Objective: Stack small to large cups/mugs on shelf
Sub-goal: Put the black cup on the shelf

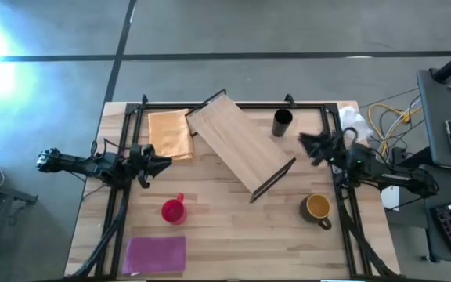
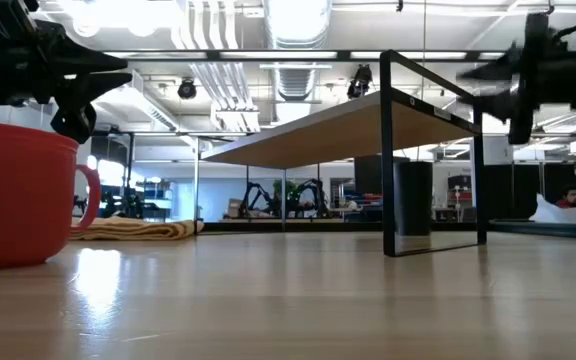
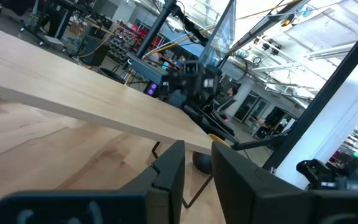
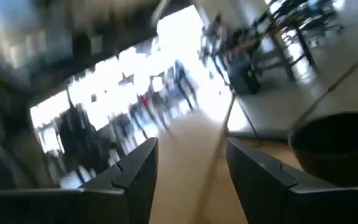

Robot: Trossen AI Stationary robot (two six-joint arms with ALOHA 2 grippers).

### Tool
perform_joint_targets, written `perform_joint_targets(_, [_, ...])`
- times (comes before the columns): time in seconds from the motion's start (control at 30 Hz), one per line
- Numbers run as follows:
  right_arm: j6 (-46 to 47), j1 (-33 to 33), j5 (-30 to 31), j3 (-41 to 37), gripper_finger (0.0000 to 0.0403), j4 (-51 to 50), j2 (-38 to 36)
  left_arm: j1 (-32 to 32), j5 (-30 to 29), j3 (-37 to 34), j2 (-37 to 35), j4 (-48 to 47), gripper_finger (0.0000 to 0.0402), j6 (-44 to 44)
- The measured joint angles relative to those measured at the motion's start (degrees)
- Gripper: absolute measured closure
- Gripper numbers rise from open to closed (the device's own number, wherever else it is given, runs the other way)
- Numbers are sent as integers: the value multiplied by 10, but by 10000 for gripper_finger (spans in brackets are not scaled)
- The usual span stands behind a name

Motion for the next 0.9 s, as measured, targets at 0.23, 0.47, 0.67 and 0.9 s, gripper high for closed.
perform_joint_targets(0.23, [45, -16, 11, 2, 220, 277, 42, 0, 0, 0, 0, 1, 336, 0])
perform_joint_targets(0.47, [84, -50, 1, 157, 220, 83, 190, 0, 0, 0, 0, 1, 336, 0])
perform_joint_targets(0.67, [-165, -53, 253, 402, 220, -72, 346, 0, 0, 0, 0, 0, 336, 0])
perform_joint_targets(0.9, [-262, -40, 626, 649, 220, -356, 489, 0, 0, 0, 0, 0, 336, 0])
